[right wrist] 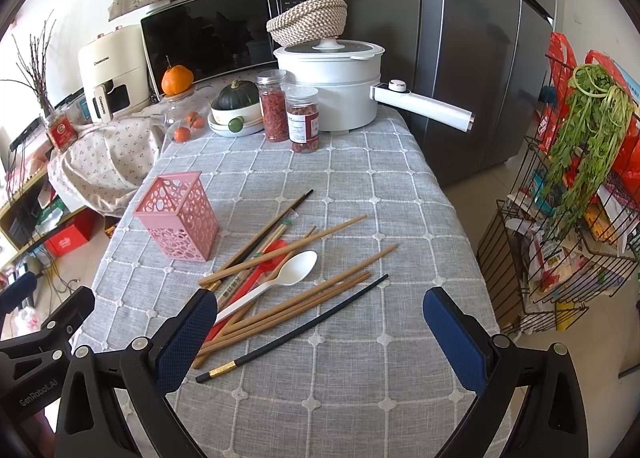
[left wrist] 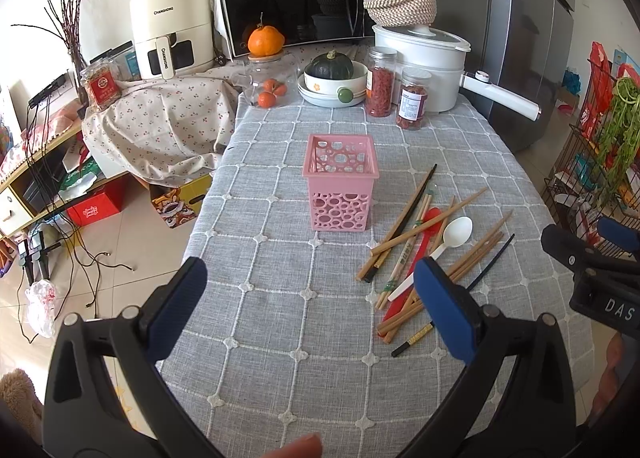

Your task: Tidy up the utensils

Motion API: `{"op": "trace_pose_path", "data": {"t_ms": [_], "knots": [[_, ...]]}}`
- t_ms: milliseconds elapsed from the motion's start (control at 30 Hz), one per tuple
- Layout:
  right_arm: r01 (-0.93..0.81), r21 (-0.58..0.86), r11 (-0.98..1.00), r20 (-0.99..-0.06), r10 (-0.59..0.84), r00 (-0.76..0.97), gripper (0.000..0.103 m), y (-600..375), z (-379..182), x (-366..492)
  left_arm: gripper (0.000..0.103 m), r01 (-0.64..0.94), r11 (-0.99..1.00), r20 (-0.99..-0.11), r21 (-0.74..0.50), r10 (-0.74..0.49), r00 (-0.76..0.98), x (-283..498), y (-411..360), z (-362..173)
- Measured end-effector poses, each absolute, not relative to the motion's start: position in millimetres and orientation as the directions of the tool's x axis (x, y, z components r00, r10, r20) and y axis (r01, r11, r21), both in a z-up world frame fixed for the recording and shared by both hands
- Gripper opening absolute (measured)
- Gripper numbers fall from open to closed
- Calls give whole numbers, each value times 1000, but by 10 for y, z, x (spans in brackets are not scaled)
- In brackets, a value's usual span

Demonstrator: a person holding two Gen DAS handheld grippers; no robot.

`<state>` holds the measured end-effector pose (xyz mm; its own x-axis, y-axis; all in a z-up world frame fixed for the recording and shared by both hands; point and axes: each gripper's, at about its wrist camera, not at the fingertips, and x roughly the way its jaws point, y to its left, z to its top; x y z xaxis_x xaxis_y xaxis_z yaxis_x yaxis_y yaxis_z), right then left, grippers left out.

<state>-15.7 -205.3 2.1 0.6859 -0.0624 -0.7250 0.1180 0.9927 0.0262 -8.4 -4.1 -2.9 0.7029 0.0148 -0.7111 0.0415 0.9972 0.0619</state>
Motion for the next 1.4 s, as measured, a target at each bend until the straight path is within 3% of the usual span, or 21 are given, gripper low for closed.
{"op": "trace_pose_path", "data": {"t_ms": [767, 967, 1100, 1200, 1267, 1400], "knots": [[144, 39, 989, -722, -72, 688, 103, -2162, 50, -155, 103, 56, 998, -695, 40, -12, 719, -90, -70, -43], [137, 101, 985, -739, -17, 673, 103, -2319, 68, -62, 103, 173, 985, -729, 13, -109, 676, -39, -159, -95], [172, 77, 982, -758, -55, 650, 103, -2493, 46, 36, 103, 257, 966, -759, 20, -153, 633, 8, -347, -65], [184, 90, 979, -798, -39, 601, 103, -2662, -37, 120, 97, 326, 944, -769, 51, -171, 616, 84, -559, 54], [194, 104, 976, -823, -25, 567, 103, -2769, -92, 165, 84, 368, 928, -778, 56, -191, 599, 207, -706, 130], [213, 124, 969, -854, -5, 520, 103, -2952, -196, 212, 71, 452, 890, -824, 66, -206, 527, 523, -1042, 121]]}}
